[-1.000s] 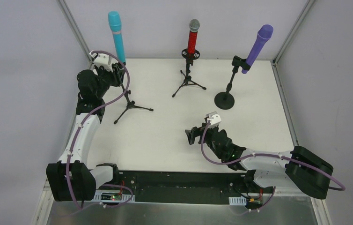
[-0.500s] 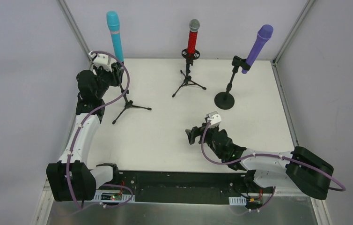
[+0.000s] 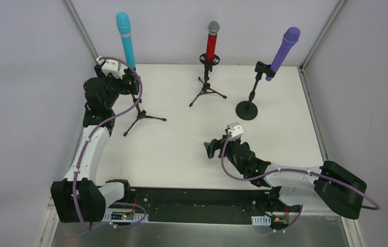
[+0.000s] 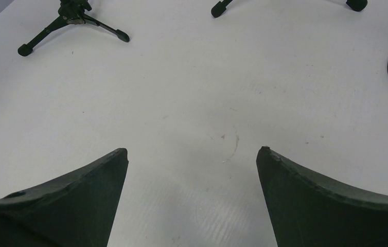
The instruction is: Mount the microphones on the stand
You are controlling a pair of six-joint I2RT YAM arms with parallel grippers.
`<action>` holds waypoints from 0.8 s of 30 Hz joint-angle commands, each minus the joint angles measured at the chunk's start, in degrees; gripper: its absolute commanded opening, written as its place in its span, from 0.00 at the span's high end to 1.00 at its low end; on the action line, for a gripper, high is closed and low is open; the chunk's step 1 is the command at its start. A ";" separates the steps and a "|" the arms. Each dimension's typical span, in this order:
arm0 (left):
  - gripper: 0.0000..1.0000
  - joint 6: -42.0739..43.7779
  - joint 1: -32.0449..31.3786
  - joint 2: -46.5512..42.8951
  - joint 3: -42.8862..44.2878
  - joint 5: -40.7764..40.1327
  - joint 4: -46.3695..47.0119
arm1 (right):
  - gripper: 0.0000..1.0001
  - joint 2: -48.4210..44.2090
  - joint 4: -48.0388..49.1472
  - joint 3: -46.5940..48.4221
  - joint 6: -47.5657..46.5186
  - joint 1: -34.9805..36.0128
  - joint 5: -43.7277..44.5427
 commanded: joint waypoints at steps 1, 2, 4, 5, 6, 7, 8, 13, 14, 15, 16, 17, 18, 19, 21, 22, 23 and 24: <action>0.01 -0.67 0.73 -4.03 -0.25 -2.18 3.08 | 0.01 -0.59 1.32 0.15 0.82 -0.34 -0.03; 0.01 -0.67 0.72 -4.71 -0.36 -2.47 3.09 | 0.01 -0.67 1.09 0.37 0.80 -0.43 -0.20; 0.01 -0.46 0.70 -6.21 -0.95 -3.09 3.47 | 0.01 -0.97 -0.04 0.98 0.76 -0.47 -0.54; 0.01 -0.11 0.68 -6.98 -1.39 -3.32 3.82 | 0.01 -1.16 -0.60 1.34 0.66 -0.49 -0.88; 0.01 0.22 0.64 -7.82 -1.69 -3.49 4.29 | 0.01 -1.40 -1.21 1.68 0.66 -0.60 -1.17; 0.01 0.66 0.66 -8.60 -1.99 -3.58 4.62 | 0.01 -1.67 -1.82 2.03 0.68 -0.70 -1.49; 0.01 1.25 0.53 -9.37 -2.14 -3.57 4.79 | 0.01 -2.03 -2.63 2.44 0.69 -0.74 -1.79; 0.01 7.43 -1.62 -13.00 -3.00 -2.16 4.57 | 0.01 -4.75 -8.89 4.69 1.06 -1.44 -3.66; 0.01 9.08 -2.62 -13.67 -2.97 -1.80 4.22 | 0.01 -5.60 -10.25 5.11 1.27 -1.60 -4.05; 0.01 10.88 -4.26 -14.55 -2.84 -1.14 3.31 | 0.01 -6.35 -11.52 5.55 1.45 -2.09 -4.48; 0.01 11.79 -5.29 -15.07 -2.44 -0.13 1.96 | 0.01 -7.26 -12.84 5.82 1.76 -2.34 -5.01; 0.01 12.00 -5.76 -15.67 -1.79 1.77 -0.04 | 0.01 -8.12 -14.06 6.09 2.06 -2.87 -5.65; 0.01 11.02 -5.91 -16.02 -1.15 3.22 -2.25 | 0.01 -8.84 -15.32 6.40 2.42 -3.75 -6.21; 0.01 9.14 -5.92 -16.42 -0.92 3.98 -3.55 | 0.01 -9.66 -17.19 6.77 2.97 -4.46 -6.72; 0.01 5.38 -5.97 -17.32 -1.09 5.11 -6.47 | 0.01 -11.57 -20.63 7.50 3.97 -6.41 -8.55; 0.01 3.93 -5.93 -18.03 -1.62 5.88 -7.99 | 0.01 -12.58 -22.05 7.76 4.46 -7.44 -9.54; 0.01 2.31 -5.93 -18.81 -2.64 6.24 -9.10 | 0.01 -13.88 -23.50 8.07 5.03 -8.81 -10.86; 0.01 0.57 -5.93 -19.94 -3.86 6.35 -9.75 | 0.01 -15.01 -25.22 8.41 5.52 -10.07 -12.43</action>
